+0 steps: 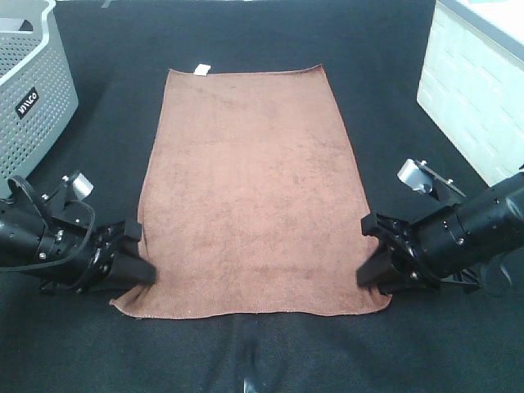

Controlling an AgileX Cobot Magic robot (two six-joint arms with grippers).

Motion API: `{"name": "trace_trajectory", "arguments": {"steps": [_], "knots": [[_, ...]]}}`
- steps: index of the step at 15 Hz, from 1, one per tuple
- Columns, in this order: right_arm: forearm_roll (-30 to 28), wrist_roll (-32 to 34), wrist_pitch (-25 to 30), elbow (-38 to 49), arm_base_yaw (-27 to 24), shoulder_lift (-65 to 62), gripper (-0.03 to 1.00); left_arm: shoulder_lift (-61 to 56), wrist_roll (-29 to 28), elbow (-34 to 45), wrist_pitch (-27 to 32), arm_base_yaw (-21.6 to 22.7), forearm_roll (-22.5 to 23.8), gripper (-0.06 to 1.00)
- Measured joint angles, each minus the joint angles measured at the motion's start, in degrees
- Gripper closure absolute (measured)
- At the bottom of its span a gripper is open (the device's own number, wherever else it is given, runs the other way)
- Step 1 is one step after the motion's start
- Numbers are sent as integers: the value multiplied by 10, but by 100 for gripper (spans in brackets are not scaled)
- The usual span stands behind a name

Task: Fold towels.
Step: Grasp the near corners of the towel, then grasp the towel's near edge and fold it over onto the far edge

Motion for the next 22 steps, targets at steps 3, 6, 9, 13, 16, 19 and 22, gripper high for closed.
{"name": "trace_trajectory", "arguments": {"steps": [3, 6, 9, 13, 16, 19, 22], "knots": [[-9, 15, -12, 0, 1, 3, 97, 2, -6, 0, -2, 0, 15, 94], [-23, 41, 5, 0, 1, -8, 97, -6, -40, 0, 29, 21, 56, 94], [-78, 100, 32, 1, 1, -68, 97, -53, -101, 5, 48, 58, 142, 94], [-138, 163, 64, 38, 1, -123, 97, -132, -124, 62, 48, 64, 182, 94], [-138, 164, 72, 101, 1, -160, 97, -186, -125, 135, 48, 64, 193, 94], [-140, 163, 75, 158, 1, -199, 97, -218, -125, 178, 48, 64, 212, 94], [-143, 162, 76, 162, 1, -221, 97, -224, -125, 186, 48, 64, 211, 94]]}}
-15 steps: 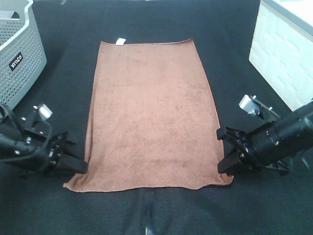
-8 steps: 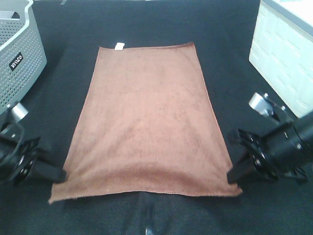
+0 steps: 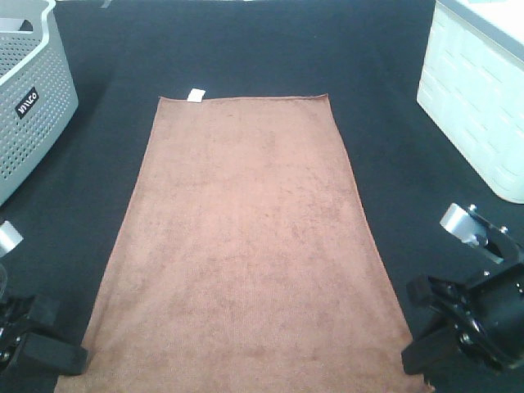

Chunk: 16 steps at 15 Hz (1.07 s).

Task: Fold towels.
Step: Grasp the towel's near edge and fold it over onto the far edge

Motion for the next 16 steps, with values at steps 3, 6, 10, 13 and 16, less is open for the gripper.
{"name": "trace_trajectory", "arguments": {"steps": [3, 6, 10, 13, 16], "knots": [[-9, 0, 1, -60, 0, 2, 97, 1, 0, -41, -5, 0, -19, 94], [-33, 26, 3, -199, 0, 48, 97, 21, -18, -148, -31, 0, -21, 94], [-74, 60, 23, -344, 0, 139, 97, 88, -38, -275, -32, 0, -5, 94], [-116, 100, 50, -513, 0, 240, 97, 162, -61, -409, -45, 0, 19, 94], [-164, 146, 80, -701, 0, 355, 97, 240, -83, -543, -69, 0, 52, 94]]}}
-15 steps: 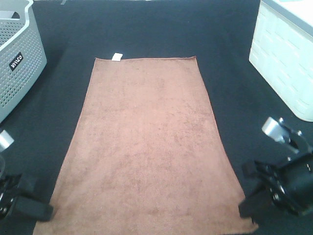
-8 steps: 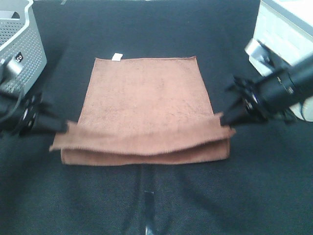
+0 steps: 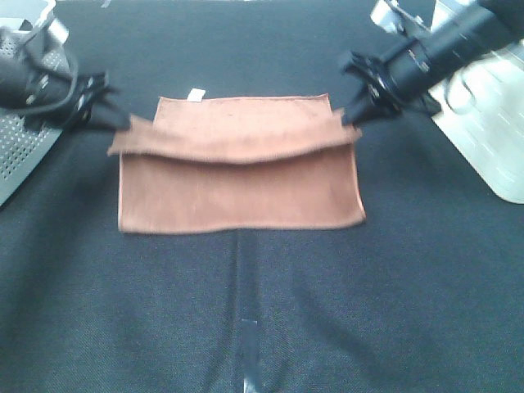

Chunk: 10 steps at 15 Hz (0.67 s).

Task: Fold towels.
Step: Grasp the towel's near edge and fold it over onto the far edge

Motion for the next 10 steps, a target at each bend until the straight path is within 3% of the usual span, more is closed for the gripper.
{"name": "trace_trajectory", "arguments": {"steps": [2, 6, 8, 10], "knots": [[-37, 33, 21, -150, 0, 88, 97, 74, -6, -111, -7, 0, 5, 94], [-76, 52, 29, -363, 0, 215, 97, 180, -6, -270, -43, 0, 5, 94], [-83, 50, 13, -447, 0, 277, 97, 241, -6, -350, -50, -1, 4, 94], [-85, 46, -25, -477, 0, 314, 97, 296, -6, -429, -58, -7, 4, 94]]}}
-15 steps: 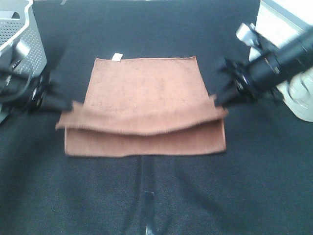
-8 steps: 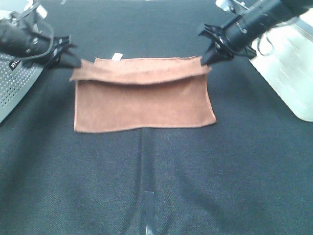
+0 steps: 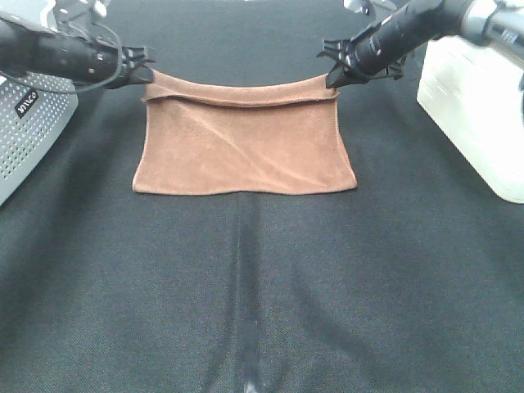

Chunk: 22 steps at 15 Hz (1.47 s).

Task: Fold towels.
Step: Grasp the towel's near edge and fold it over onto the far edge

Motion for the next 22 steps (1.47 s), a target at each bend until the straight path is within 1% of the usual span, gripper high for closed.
{"name": "trace_trajectory", "arguments": {"steps": [2, 4, 5, 6, 7, 8, 9, 10, 11, 12, 13, 14, 15, 16, 17, 18, 19, 20, 22], "knots": [[-5, -7, -41, -3, 0, 21, 97, 52, 1, -61, -24, -9, 0, 94], [-6, -16, -54, -3, 0, 33, 97, 77, 3, -78, -30, -10, -1, 93], [-6, -16, -57, -3, 0, 34, 95, 83, 3, -78, -33, -10, -1, 89], [-3, -16, -68, -3, 0, 34, 87, 84, 4, -78, -36, -10, -1, 79], [-3, -16, -68, -3, 0, 34, 87, 84, 4, -78, -36, -10, -1, 79], [0, -16, -70, -4, 0, 34, 63, 84, 4, -81, -40, -10, -1, 55], [1, -16, -67, -4, 0, 34, 43, 84, 4, -82, -42, -10, -1, 36], [-1, -16, -59, -4, 0, 33, 29, 83, 4, -82, -42, -10, -1, 23], [-14, -16, -44, -4, 0, 29, 22, 81, 4, -82, -39, -10, -1, 16], [-30, -16, -22, -4, 0, 22, 19, 77, 3, -82, -30, -10, 0, 14], [-48, -16, 13, -4, 0, 10, 18, 70, 1, -82, -10, -9, 1, 13], [-62, -16, 51, -4, 0, -5, 18, 63, -7, -83, 26, -6, 6, 13], [-66, -14, 105, -5, 0, -22, 17, 57, -38, -83, 89, -3, 21, 13], [-66, -2, 138, -5, 0, -30, 17, 53, -65, -83, 125, -3, 39, 13], [-69, 10, 175, -5, 0, -36, 17, 50, -99, -83, 162, -3, 69, 13], [-74, 26, 228, -5, 0, -46, 17, 44, -135, -83, 195, -3, 99, 14], [-75, 35, 255, -5, 0, -51, 17, 32, -185, -83, 234, -3, 147, 14], [-75, 47, 265, -5, 0, -56, 17, 22, -209, -83, 256, -3, 167, 14], [-79, 76, 267, -5, 0, -69, 17, 1, -241, -83, 294, -3, 180, 14]]}}
